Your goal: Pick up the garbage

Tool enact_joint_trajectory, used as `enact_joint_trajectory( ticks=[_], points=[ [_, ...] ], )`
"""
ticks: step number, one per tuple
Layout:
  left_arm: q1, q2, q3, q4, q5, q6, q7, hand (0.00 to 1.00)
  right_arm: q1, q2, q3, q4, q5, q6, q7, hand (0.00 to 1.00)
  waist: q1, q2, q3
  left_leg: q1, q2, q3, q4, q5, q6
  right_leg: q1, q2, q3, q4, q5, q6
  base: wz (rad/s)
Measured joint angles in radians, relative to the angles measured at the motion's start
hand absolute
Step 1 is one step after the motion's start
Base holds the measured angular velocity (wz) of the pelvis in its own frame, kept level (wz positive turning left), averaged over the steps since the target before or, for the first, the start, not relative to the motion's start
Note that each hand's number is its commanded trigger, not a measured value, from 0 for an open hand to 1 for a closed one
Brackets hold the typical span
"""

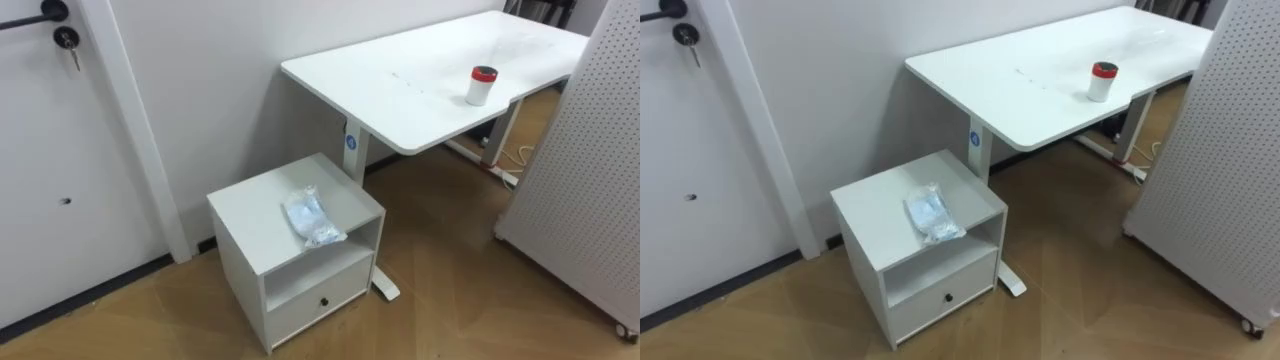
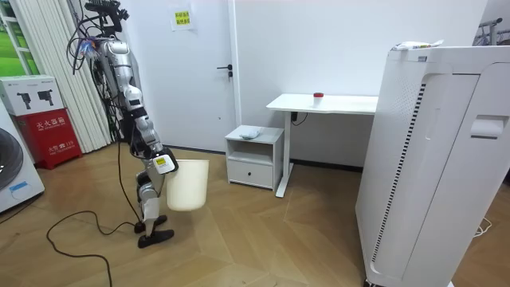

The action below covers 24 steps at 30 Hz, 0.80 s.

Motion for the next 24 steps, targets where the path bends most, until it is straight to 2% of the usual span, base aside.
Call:
enact_joint_trajectory(
  ticks=[4, 14, 22, 24],
  points=[
    [0.001, 0.0, 0.002, 0.001, 0.002, -0.001, 0.006, 0.0, -0.001, 0.0, 0.001, -0.001, 0.001, 0.001, -0.003, 1.0, 0.001, -0.001, 0.0016, -0.003, -0.001, -0.008, -0.002, 0.0, 0.0, 0.0, 0.0, -0.015, -0.001, 0.0, 0.0, 0.07],
    [-0.001, 0.0, 0.006, 0.002, 0.008, -0.007, 0.02, 0.0, 0.001, 0.0, 0.001, 0.005, 0.014, 0.002, 0.002, 1.0, 0.001, -0.012, -0.0018, -0.005, -0.005, -0.024, -0.001, 0.0, 0.0, 0.002, -0.004, -0.04, -0.001, -0.002, 0.003, 0.04],
    [0.002, 0.001, 0.052, 0.003, 0.007, -0.008, 0.049, 0.0, 0.022, 0.005, -0.027, -0.001, 0.046, 0.004, 0.009, 1.0, 0.001, -0.018, -0.0001, -0.004, -0.005, -0.027, 0.008, -0.001, 0.001, 0.003, -0.006, -0.046, 0.004, -0.007, 0.005, 0.0],
    [-0.011, 0.002, 0.062, 0.004, 0.006, -0.006, 0.049, 0.0, 0.022, 0.002, -0.038, 0.0, 0.043, 0.005, 0.012, 1.0, 0.0, -0.02, 0.0039, -0.027, -0.005, -0.027, 0.064, -0.029, 0.0, -0.008, -0.008, -0.048, 0.036, -0.032, 0.006, 0.0]
  ],
)
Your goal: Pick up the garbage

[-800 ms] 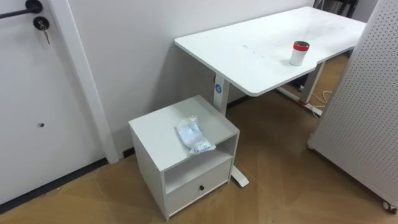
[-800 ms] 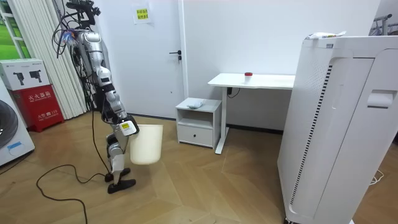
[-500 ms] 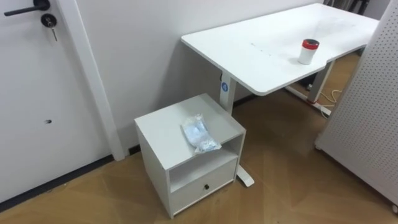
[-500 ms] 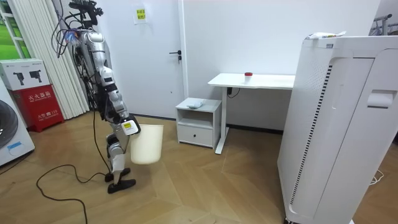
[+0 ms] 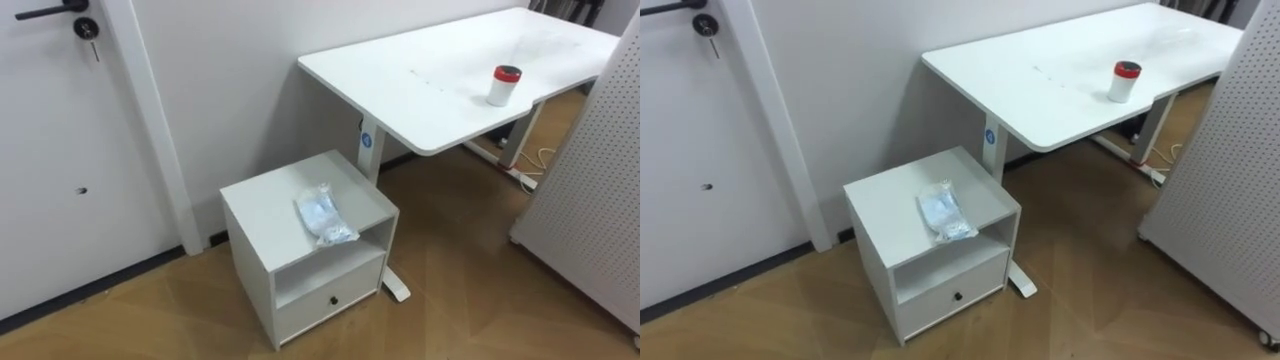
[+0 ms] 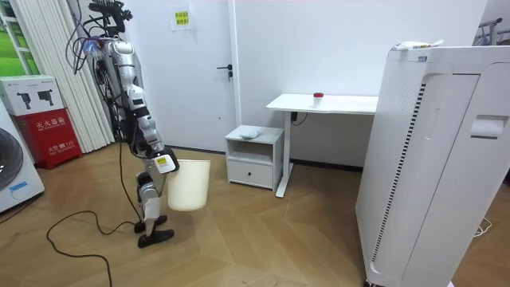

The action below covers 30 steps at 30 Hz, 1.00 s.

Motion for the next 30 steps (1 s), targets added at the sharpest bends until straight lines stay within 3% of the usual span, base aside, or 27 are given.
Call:
enact_joint_trajectory(
  ticks=[3, 6, 8, 10, 11, 13, 14, 15, 16, 17, 18, 19, 20, 21, 25, 28, 29, 30],
  points=[
    [-0.002, -0.001, 0.021, 0.006, -0.004, 0.005, 0.0, 0.0, -0.001, -0.003, -0.02, 0.003, -0.023, 0.003, 0.011, 1.0, 0.001, 0.007, 0.0031, -0.036, 0.009, 0.004, 0.091, -0.047, -0.005, -0.025, 0.005, 0.0, 0.058, -0.039, -0.007, -0.03],
    [-0.005, 0.001, 0.038, 0.005, -0.009, 0.01, -0.001, 0.0, -0.002, -0.016, -0.027, 0.003, -0.031, 0.004, 0.027, 1.0, 0.002, 0.011, -0.0027, -0.083, 0.016, 0.022, 0.215, -0.09, -0.022, -0.074, -0.001, 0.008, 0.162, -0.104, -0.015, -0.02],
    [-0.008, -0.001, 0.036, 0.004, -0.008, 0.022, -0.002, 0.0, -0.001, -0.03, -0.026, 0.004, -0.031, 0.004, 0.029, 1.0, 0.003, 0.012, -0.003, -0.138, 0.036, 0.081, 0.338, -0.093, -0.032, -0.088, -0.001, 0.023, 0.202, -0.14, -0.026, -0.08],
    [0.0, -0.002, 0.034, 0.004, -0.006, 0.031, -0.003, 0.0, 0.004, -0.045, -0.025, 0.004, -0.03, 0.006, 0.026, 1.0, 0.001, 0.019, -0.0018, -0.174, 0.05, 0.094, 0.436, -0.081, -0.052, -0.072, 0.0, 0.024, 0.212, -0.15, -0.032, -0.13],
    [0.016, 0.001, 0.033, 0.004, -0.005, 0.039, -0.003, 0.0, 0.0, -0.049, -0.024, -0.002, -0.031, 0.008, 0.022, 1.0, 0.002, 0.011, 0.0017, -0.207, 0.06, 0.114, 0.508, -0.059, -0.084, -0.056, -0.003, 0.032, 0.212, -0.155, -0.037, -0.06],
    [0.019, 0.001, 0.017, -0.002, -0.007, 0.041, 0.001, 0.0, 0.004, -0.049, -0.025, -0.003, -0.029, 0.013, 0.006, 1.0, -0.001, 0.005, 0.0013, -0.27, 0.059, 0.107, 0.477, -0.064, -0.087, -0.055, -0.009, 0.053, 0.211, -0.165, -0.031, 0.04],
    [0.019, 0.0, -0.005, -0.006, -0.007, 0.042, 0.0, 0.0, 0.004, -0.049, -0.025, -0.004, -0.024, 0.019, -0.008, 1.0, 0.001, -0.003, -0.0016, -0.336, 0.06, 0.097, 0.402, -0.056, -0.094, -0.059, -0.02, 0.053, 0.211, -0.172, -0.024, 0.0],
    [0.025, -0.002, -0.013, -0.012, -0.008, 0.041, 0.0, 0.0, 0.003, -0.049, -0.026, -0.005, -0.027, 0.027, -0.019, 1.0, 0.008, -0.007, -0.0006, -0.389, 0.059, 0.092, 0.293, -0.023, -0.112, -0.057, -0.034, 0.055, 0.207, -0.18, -0.013, -0.05],
    [0.029, -0.003, -0.014, -0.012, -0.009, 0.041, 0.0, 0.0, 0.003, -0.05, -0.025, -0.006, -0.03, 0.032, -0.023, 1.0, 0.013, -0.009, -0.0017, -0.406, 0.062, 0.091, 0.248, 0.029, -0.109, -0.05, -0.04, 0.06, 0.204, -0.184, -0.004, -0.3],
    [0.036, -0.004, -0.013, -0.011, -0.01, 0.04, 0.0, 0.0, 0.004, -0.05, -0.025, -0.006, -0.035, 0.04, -0.028, 1.0, 0.029, -0.008, -0.0002, -0.423, 0.063, 0.09, 0.173, 0.119, -0.103, -0.032, -0.056, 0.078, 0.198, -0.191, 0.013, -0.39],
    [0.038, -0.004, -0.013, -0.011, -0.01, 0.038, -0.001, 0.0, 0.003, -0.05, -0.025, -0.006, -0.047, 0.039, -0.028, 1.0, 0.033, -0.013, -0.0046, -0.417, 0.059, 0.09, 0.14, 0.187, -0.096, -0.014, -0.072, 0.081, 0.179, -0.199, 0.027, -0.36],
    [0.035, -0.003, -0.012, -0.011, -0.01, 0.034, 0.0, 0.0, 0.005, -0.048, -0.025, -0.007, -0.052, 0.039, -0.028, 1.0, 0.03, -0.016, -0.0054, -0.417, 0.051, 0.093, 0.144, 0.204, -0.081, -0.006, -0.076, 0.085, 0.164, -0.201, 0.037, -0.26],
    [0.028, -0.001, -0.012, -0.01, -0.013, 0.018, 0.0, 0.0, -0.002, -0.045, -0.021, -0.01, -0.06, 0.038, -0.024, 1.0, 0.031, -0.023, -0.0118, -0.424, 0.037, 0.103, 0.167, 0.204, -0.061, 0.0, -0.085, 0.093, 0.148, -0.205, 0.051, -0.18],
    [0.015, 0.0, -0.012, -0.01, -0.028, 0.005, 0.0, 0.0, -0.006, -0.042, -0.013, -0.029, -0.076, 0.038, -0.019, 1.0, 0.031, -0.03, -0.0018, -0.428, 0.025, 0.114, 0.208, 0.177, -0.039, 0.017, -0.096, 0.111, 0.129, -0.201, 0.059, -0.2],
    [-0.034, 0.001, -0.013, -0.012, -0.047, -0.026, 0.0, 0.0, -0.004, -0.041, 0.006, -0.069, -0.138, 0.038, -0.023, 1.0, 0.034, -0.049, -0.0034, -0.416, 0.002, 0.163, 0.274, 0.083, -0.012, 0.039, -0.143, 0.154, 0.157, -0.204, 0.071, -0.16],
    [-0.052, 0.012, -0.015, -0.027, -0.066, -0.039, 0.011, 0.0, 0.001, -0.041, 0.029, -0.096, -0.15, 0.037, -0.038, 1.0, 0.035, -0.068, -0.0061, -0.35, -0.027, 0.184, 0.278, 0.018, 0.007, 0.008, -0.189, 0.166, 0.355, -0.201, 0.095, -0.11],
    [-0.068, 0.017, -0.021, -0.031, -0.081, -0.041, 0.02, 0.0, 0.001, -0.041, 0.035, -0.121, -0.15, 0.035, -0.053, 1.0, 0.035, -0.069, -0.0081, -0.32, -0.035, 0.188, 0.278, -0.004, 0.014, -0.032, -0.209, 0.167, 0.488, -0.168, 0.125, 0.0],
    [-0.073, 0.028, -0.04, -0.036, -0.088, -0.045, 0.034, 0.0, -0.002, -0.042, 0.039, -0.127, -0.149, 0.023, -0.058, 1.0, 0.031, -0.073, -0.0063, -0.287, -0.04, 0.187, 0.277, -0.022, 0.021, -0.071, -0.22, 0.164, 0.607, -0.101, 0.121, 0.0]
  ],
)
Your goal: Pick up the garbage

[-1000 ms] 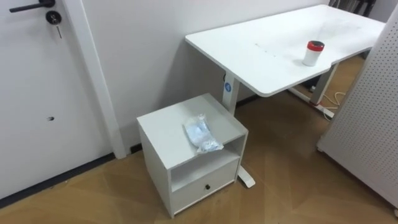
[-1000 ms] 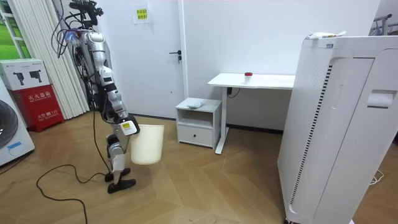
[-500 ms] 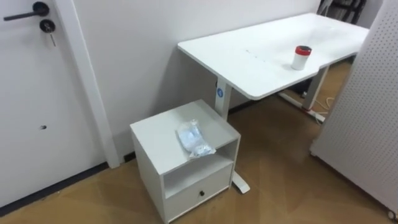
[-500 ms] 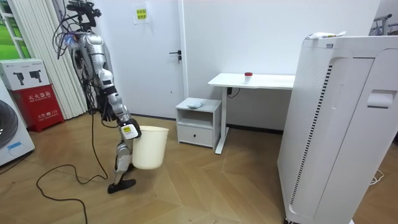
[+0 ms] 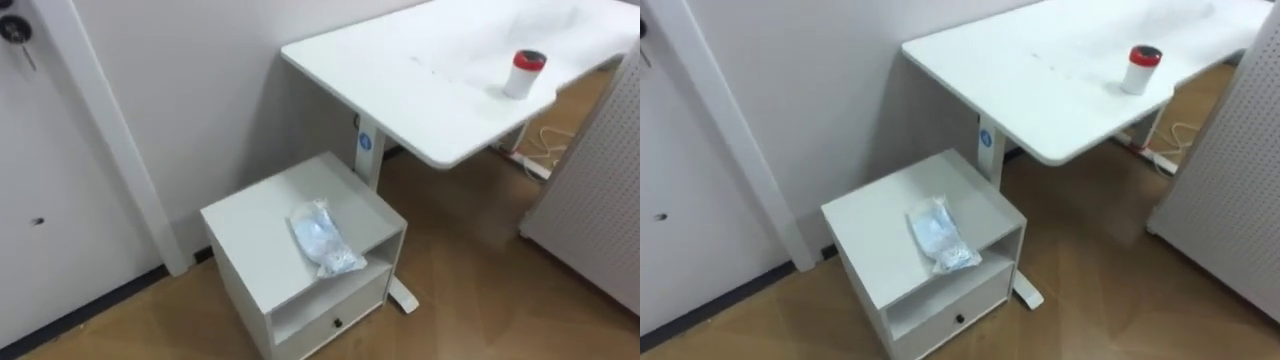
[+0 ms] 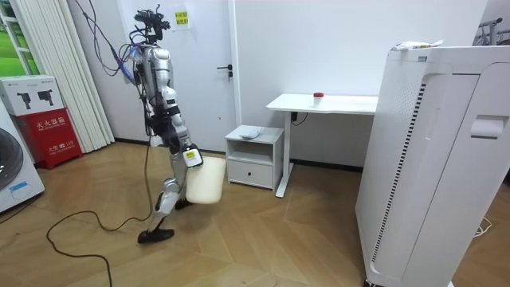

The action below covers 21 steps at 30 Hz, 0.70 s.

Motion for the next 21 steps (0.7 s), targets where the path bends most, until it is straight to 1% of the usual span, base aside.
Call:
enact_joint_trajectory(
  ticks=[1, 2, 3, 4, 5, 6, 7, 8, 9, 10, 11, 12, 13, 14, 15, 17, 18, 21],
  points=[
    [-0.004, 0.003, -0.008, -0.006, 0.0, -0.002, 0.01, 0.0, 0.0, 0.0, 0.0, 0.002, 0.002, -0.006, -0.001, 1.0, 0.001, 0.007, -0.0014, 0.014, 0.0, -0.001, -0.001, -0.007, 0.002, -0.017, -0.004, 0.001, 0.044, 0.039, -0.006, 0.0],
    [-0.014, 0.011, -0.025, -0.017, 0.001, -0.003, 0.028, 0.0, -0.004, -0.001, 0.0, 0.002, 0.003, -0.017, -0.002, 1.0, 0.0, 0.013, 0.0004, 0.046, 0.0, -0.006, -0.013, -0.019, 0.008, -0.043, -0.006, 0.0, 0.113, 0.127, -0.017, 0.0],
    [-0.025, 0.012, -0.029, -0.029, -0.001, -0.007, 0.05, 0.0, -0.005, 0.0, 0.003, 0.001, 0.003, -0.026, -0.001, 1.0, 0.006, 0.016, 0.0003, 0.08, 0.0, -0.018, -0.041, -0.021, 0.011, -0.062, -0.004, 0.0, 0.155, 0.192, -0.02, 0.0],
    [-0.031, 0.013, -0.033, -0.035, -0.002, -0.009, 0.061, 0.0, -0.008, 0.0, 0.006, -0.002, 0.004, -0.028, -0.001, 1.0, 0.011, 0.02, 0.0018, 0.093, 0.003, -0.023, -0.055, -0.022, 0.012, -0.078, -0.003, -0.005, 0.175, 0.193, -0.022, 0.0],
    [-0.041, 0.009, -0.036, -0.062, -0.008, -0.012, 0.079, 0.0, -0.012, 0.0, 0.011, -0.015, 0.005, -0.028, -0.001, 1.0, 0.021, 0.028, 0.0077, 0.116, 0.012, -0.03, -0.076, -0.022, 0.012, -0.12, 0.0, -0.027, 0.2, 0.145, -0.028, 0.05],
    [-0.043, 0.001, -0.043, -0.106, -0.017, -0.02, 0.097, 0.0, -0.012, 0.0, 0.023, -0.023, 0.016, -0.033, -0.003, 1.0, 0.02, 0.043, 0.0107, 0.131, 0.024, -0.05, -0.089, -0.022, 0.012, -0.161, 0.011, -0.068, 0.187, 0.086, -0.032, 0.13],
    [-0.048, -0.002, -0.046, -0.122, -0.017, -0.031, 0.103, 0.0, -0.015, 0.0, 0.024, -0.023, 0.026, -0.035, -0.003, 1.0, 0.02, 0.05, 0.0097, 0.134, 0.032, -0.056, -0.093, -0.022, 0.012, -0.182, 0.018, -0.087, 0.166, 0.064, -0.035, 0.23],
    [-0.064, -0.006, -0.061, -0.139, -0.018, -0.05, 0.117, 0.0, -0.025, 0.0, 0.025, -0.02, 0.043, -0.039, -0.004, 1.0, 0.022, 0.061, 0.0101, 0.141, 0.044, -0.064, -0.105, -0.022, 0.011, -0.213, 0.028, -0.113, 0.09, 0.03, -0.036, 0.22],
    [-0.067, -0.013, -0.064, -0.185, -0.012, -0.055, 0.118, 0.0, -0.03, 0.0, 0.035, -0.02, 0.043, -0.045, -0.004, 1.0, 0.02, 0.066, 0.0107, 0.149, 0.052, -0.072, -0.113, -0.022, 0.01, -0.226, 0.041, -0.121, -0.035, 0.018, -0.036, 0.21],
    [-0.064, -0.016, -0.064, -0.217, -0.005, -0.056, 0.119, 0.0, -0.027, 0.0, 0.044, -0.019, 0.043, -0.053, -0.003, 1.0, 0.02, 0.066, 0.0107, 0.152, 0.052, -0.075, -0.12, -0.021, 0.009, -0.224, 0.044, -0.121, -0.112, 0.019, -0.036, 0.29],
    [-0.066, -0.019, -0.064, -0.276, 0.009, -0.064, 0.122, 0.0, -0.022, 0.002, 0.055, -0.02, 0.044, -0.061, -0.001, 1.0, 0.016, 0.057, 0.0052, 0.157, 0.051, -0.074, -0.125, -0.023, 0.005, -0.216, 0.05, -0.122, -0.258, 0.038, -0.035, 0.29],
    [-0.067, -0.02, -0.065, -0.308, 0.013, -0.065, 0.125, 0.0, -0.021, 0.003, 0.061, -0.018, 0.045, -0.063, 0.0, 1.0, 0.015, 0.049, 0.001, 0.157, 0.048, -0.072, -0.123, -0.025, 0.002, -0.215, 0.055, -0.121, -0.317, 0.063, -0.025, 0.43],
    [-0.066, -0.027, -0.072, -0.364, 0.027, -0.072, 0.136, 0.0, -0.02, 0.003, 0.073, -0.009, 0.045, -0.073, 0.0, 1.0, 0.01, 0.061, -0.0013, 0.159, 0.061, -0.078, -0.117, -0.028, -0.007, -0.196, 0.077, -0.117, -0.354, 0.09, -0.018, 0.24],
    [-0.059, -0.025, -0.078, -0.421, 0.044, -0.089, 0.142, 0.0, -0.021, 0.003, 0.084, -0.005, 0.045, -0.083, 0.001, 1.0, 0.017, 0.063, -0.0008, 0.17, 0.07, -0.076, -0.127, -0.023, -0.014, -0.171, 0.091, -0.122, -0.392, 0.098, -0.017, 0.14],
    [-0.052, -0.025, -0.081, -0.465, 0.054, -0.1, 0.159, 0.0, -0.019, 0.004, 0.096, -0.003, 0.047, -0.092, 0.002, 1.0, 0.018, 0.067, 0.0007, 0.181, 0.078, -0.076, -0.144, -0.02, -0.02, -0.152, 0.104, -0.122, -0.422, 0.11, -0.022, -0.08],
    [-0.052, -0.021, -0.084, -0.501, 0.066, -0.122, 0.187, 0.0, -0.019, 0.004, 0.122, 0.002, 0.05, -0.105, 0.005, 1.0, 0.018, 0.069, 0.0034, 0.205, 0.087, -0.075, -0.175, -0.016, -0.026, -0.124, 0.118, -0.122, -0.463, 0.12, -0.025, -0.11],
    [-0.054, -0.017, -0.095, -0.509, 0.07, -0.134, 0.207, 0.0, -0.018, 0.004, 0.127, 0.004, 0.051, -0.106, 0.012, 1.0, 0.018, 0.067, 0.0041, 0.216, 0.089, -0.074, -0.191, -0.013, -0.032, -0.116, 0.121, -0.121, -0.475, 0.121, -0.026, -0.1],
    [-0.058, -0.014, -0.123, -0.53, 0.096, -0.155, 0.226, 0.0, -0.02, 0.003, 0.141, 0.016, 0.056, -0.124, 0.021, 1.0, 0.012, 0.065, 0.0055, 0.225, 0.093, -0.072, -0.209, -0.012, -0.034, -0.116, 0.128, -0.114, -0.48, 0.12, -0.026, -0.07]
  ],
)
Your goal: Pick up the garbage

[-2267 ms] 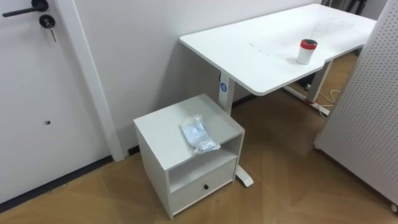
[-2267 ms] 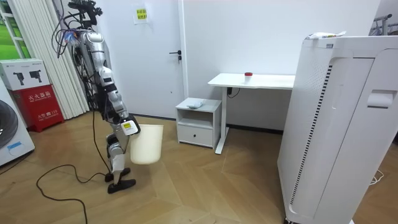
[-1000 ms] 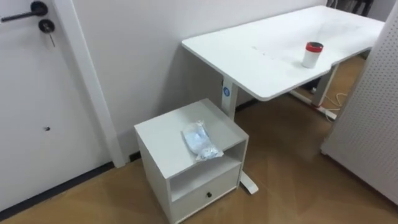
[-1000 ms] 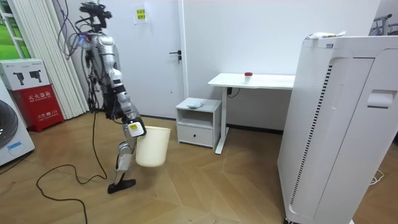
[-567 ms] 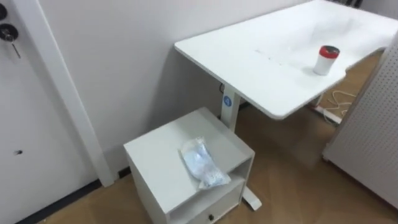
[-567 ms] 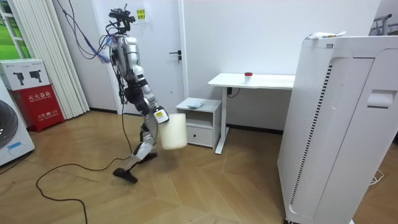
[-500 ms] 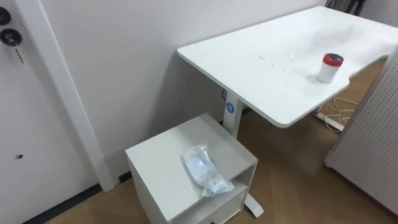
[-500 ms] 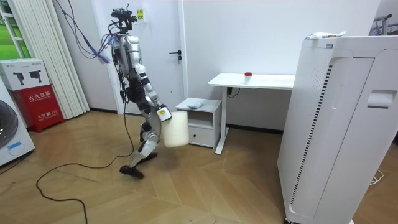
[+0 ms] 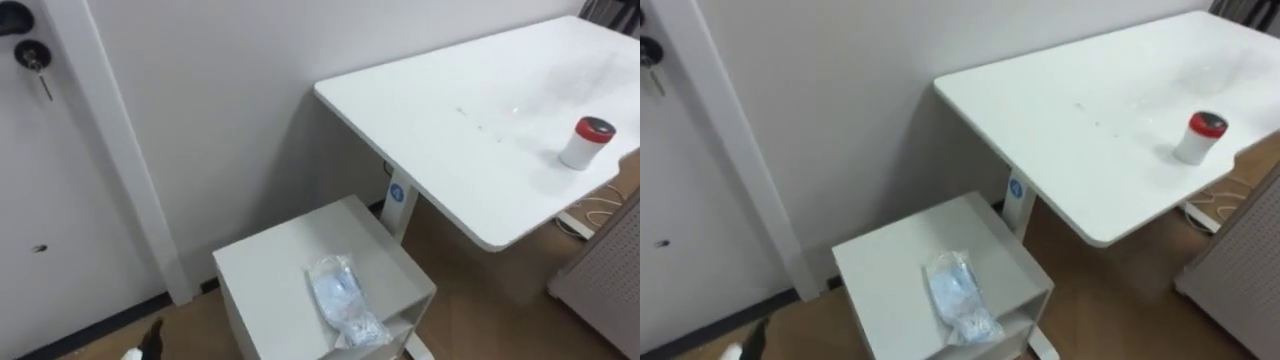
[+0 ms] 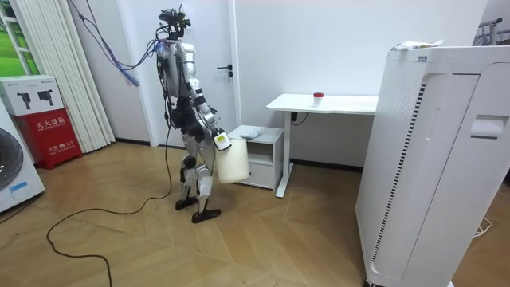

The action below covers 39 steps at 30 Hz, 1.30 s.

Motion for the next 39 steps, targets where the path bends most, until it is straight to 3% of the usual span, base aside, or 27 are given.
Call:
enact_joint_trajectory(
  ticks=[4, 8, 11, 16, 17, 18, 19, 20, 21, 23, 25, 31, 39],
  points=[
    [-0.033, 0.0, -0.008, -0.004, 0.043, -0.014, 0.021, 0.0, -0.039, 0.0, 0.011, 0.039, -0.004, -0.018, 0.021, 1.0, -0.023, -0.004, 0.0024, -0.024, 0.002, 0.006, 0.003, 0.0, 0.0, -0.026, 0.004, 0.006, -0.006, 0.002, -0.003, -0.06],
    [-0.123, 0.005, -0.039, 0.073, 0.06, -0.035, 0.072, 0.0, -0.095, 0.0, 0.031, 0.073, -0.007, -0.017, 0.026, 1.0, -0.061, -0.002, 0.0053, -0.063, 0.007, 0.027, 0.009, 0.0, 0.0, -0.072, 0.007, 0.015, -0.001, 0.009, -0.01, -0.15],
    [-0.18, 0.009, -0.063, 0.118, 0.058, -0.04, 0.106, 0.0, -0.117, 0.0, 0.038, 0.075, -0.007, -0.018, 0.02, 1.0, -0.098, 0.012, 0.0161, -0.096, 0.007, 0.028, 0.028, 0.0, 0.0, -0.099, 0.007, 0.023, 0.002, 0.011, -0.01, -0.09],
    [-0.279, 0.022, -0.089, 0.227, 0.059, -0.058, 0.155, 0.0, -0.168, -0.011, 0.06, 0.088, 0.018, -0.017, 0.01, 1.0, -0.115, 0.036, 0.0289, -0.177, 0.01, 0.048, 0.098, 0.0, 0.0, -0.183, 0.005, 0.06, 0.051, 0.011, -0.01, -0.19],
    [-0.293, 0.026, -0.097, 0.265, 0.056, -0.062, 0.156, 0.0, -0.189, -0.014, 0.062, 0.097, 0.018, -0.018, 0.006, 1.0, -0.134, 0.044, 0.0381, -0.237, 0.01, 0.054, 0.196, 0.005, -0.009, -0.184, -0.011, 0.083, 0.052, 0.011, -0.01, 0.22],
    [-0.311, 0.025, -0.113, 0.284, 0.043, -0.064, 0.157, 0.0, -0.206, -0.015, 0.059, 0.113, 0.021, -0.024, 0.002, 1.0, -0.154, 0.038, 0.0563, -0.335, 0.009, 0.04, 0.265, -0.01, -0.06, -0.191, -0.017, 0.148, 0.052, 0.011, -0.009, 0.44],
    [-0.324, 0.023, -0.127, 0.287, 0.036, -0.065, 0.157, 0.0, -0.211, -0.017, 0.055, 0.12, 0.024, -0.027, -0.003, 1.0, -0.166, 0.051, 0.0541, -0.386, 0.012, 0.021, 0.229, 0.003, -0.067, -0.21, -0.017, 0.158, 0.063, 0.009, -0.006, 0.57],
    [-0.365, 0.024, -0.16, 0.292, 0.032, -0.072, 0.16, 0.0, -0.216, -0.02, 0.047, 0.124, 0.035, -0.026, -0.013, 1.0, -0.168, 0.068, 0.0545, -0.467, 0.048, 0.032, 0.182, 0.108, -0.008, -0.265, -0.014, 0.164, 0.125, -0.018, 0.022, 0.31],
    [-0.386, 0.027, -0.182, 0.302, 0.027, -0.075, 0.171, 0.0, -0.226, -0.016, 0.051, 0.124, 0.057, -0.021, -0.018, 1.0, -0.154, 0.051, 0.0561, -0.476, 0.05, 0.095, 0.198, 0.102, -0.002, -0.309, -0.03, 0.16, 0.172, -0.045, 0.032, 0.06],
    [-0.401, 0.024, -0.194, 0.326, 0.029, -0.08, 0.191, 0.0, -0.239, -0.019, 0.061, 0.124, 0.075, -0.023, -0.022, 1.0, -0.149, 0.047, 0.0567, -0.479, 0.05, 0.127, 0.2, 0.098, 0.005, -0.326, -0.04, 0.119, 0.186, -0.047, 0.031, -0.32],
    [-0.412, 0.021, -0.193, 0.341, 0.029, -0.084, 0.207, 0.0, -0.245, -0.02, 0.065, 0.123, 0.074, -0.026, -0.021, 1.0, -0.157, 0.054, 0.0604, -0.478, 0.054, 0.13, 0.204, 0.09, 0.017, -0.328, -0.046, 0.087, 0.186, -0.044, 0.03, -0.27],
    [-0.483, 0.029, -0.194, 0.38, 0.028, -0.103, 0.278, 0.0, -0.247, -0.051, 0.1, 0.109, 0.11, -0.022, -0.021, 1.0, -0.17, 0.053, 0.0624, -0.505, 0.08, 0.172, 0.217, 0.088, 0.005, -0.412, -0.04, 0.107, 0.259, -0.035, 0.015, -0.28],
    [-0.554, 0.03, -0.243, 0.451, -0.007, -0.114, 0.326, 0.0, -0.234, -0.086, 0.154, 0.109, 0.185, -0.022, -0.055, 1.0, -0.238, 0.054, 0.0635, -0.536, 0.11, 0.196, 0.217, 0.105, -0.01, -0.472, -0.015, 0.121, 0.272, -0.028, -0.009, -0.16]
  ],
)
